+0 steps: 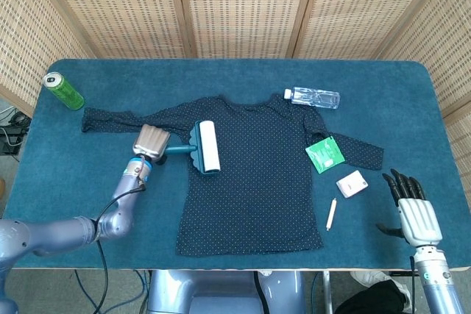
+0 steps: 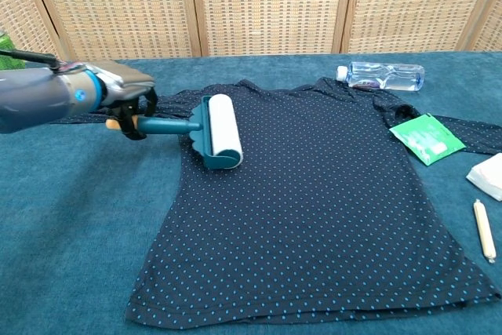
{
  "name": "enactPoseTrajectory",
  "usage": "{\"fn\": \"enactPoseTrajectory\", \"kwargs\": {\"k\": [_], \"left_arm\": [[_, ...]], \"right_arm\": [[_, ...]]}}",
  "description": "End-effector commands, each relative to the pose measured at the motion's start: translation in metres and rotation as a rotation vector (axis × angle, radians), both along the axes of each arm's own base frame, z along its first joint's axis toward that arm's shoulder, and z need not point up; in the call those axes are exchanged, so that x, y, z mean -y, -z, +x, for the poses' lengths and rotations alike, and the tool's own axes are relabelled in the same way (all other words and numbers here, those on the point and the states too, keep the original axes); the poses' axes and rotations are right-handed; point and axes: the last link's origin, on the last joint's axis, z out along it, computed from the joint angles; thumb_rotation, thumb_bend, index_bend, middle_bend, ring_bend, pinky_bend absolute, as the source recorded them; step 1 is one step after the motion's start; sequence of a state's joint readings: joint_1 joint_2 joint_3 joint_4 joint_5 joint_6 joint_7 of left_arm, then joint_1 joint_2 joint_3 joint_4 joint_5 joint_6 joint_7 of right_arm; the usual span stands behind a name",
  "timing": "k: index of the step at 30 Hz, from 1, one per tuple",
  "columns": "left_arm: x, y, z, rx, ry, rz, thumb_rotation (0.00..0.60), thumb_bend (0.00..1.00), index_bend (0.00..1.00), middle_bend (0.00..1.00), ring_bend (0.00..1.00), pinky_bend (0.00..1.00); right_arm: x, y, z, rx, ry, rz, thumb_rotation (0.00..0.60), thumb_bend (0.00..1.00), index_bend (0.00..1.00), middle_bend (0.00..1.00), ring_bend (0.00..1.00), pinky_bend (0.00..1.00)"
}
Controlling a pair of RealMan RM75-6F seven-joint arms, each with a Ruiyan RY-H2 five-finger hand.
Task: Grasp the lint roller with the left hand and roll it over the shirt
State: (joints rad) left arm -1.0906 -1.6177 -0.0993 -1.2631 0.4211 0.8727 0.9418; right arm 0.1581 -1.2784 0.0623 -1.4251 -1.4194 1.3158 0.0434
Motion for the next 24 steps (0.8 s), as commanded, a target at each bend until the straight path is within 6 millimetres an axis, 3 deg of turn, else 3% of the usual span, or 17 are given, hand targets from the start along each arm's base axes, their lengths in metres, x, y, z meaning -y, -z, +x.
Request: {"fn": "enactPoseTrajectory", "kwargs": {"k": [1, 11, 18, 24], "left_arm": [[-0.001, 0.011, 0.015, 0.001, 0.014, -0.016, 0.6, 0.74, 0.91, 0.81, 0.71, 0.72], [-0.002, 0.053, 0.08, 0.016, 0.029, -0.045, 0.6, 0.74, 0.91, 0.81, 0.71, 0.72], [0.002, 0.066, 0.098, 0.012, 0.018, -0.056, 0.6, 0.74, 0.9, 0.81, 0.71, 0.72], [0.002, 0.062, 0.098, 0.007, 0.016, -0.047, 0.6, 0.74, 0.9, 0.81, 0.71, 0.72]], "right_arm": [[0.001, 0.0, -0.001, 0.001, 0.005, -0.001, 0.6, 0.05, 0.0, 0.0, 0.0, 0.0], [0.005, 0.0, -0.008, 0.003, 0.03, 0.004, 0.6, 0.05, 0.0, 0.0, 0.0, 0.0], [0.005, 0.0, -0.01, 0.007, 0.038, 0.002, 0.6, 0.05, 0.0, 0.0, 0.0, 0.0], [0.005, -0.001, -0.01, 0.007, 0.038, 0.002, 0.6, 0.05, 0.0, 0.0, 0.0, 0.0]]}}
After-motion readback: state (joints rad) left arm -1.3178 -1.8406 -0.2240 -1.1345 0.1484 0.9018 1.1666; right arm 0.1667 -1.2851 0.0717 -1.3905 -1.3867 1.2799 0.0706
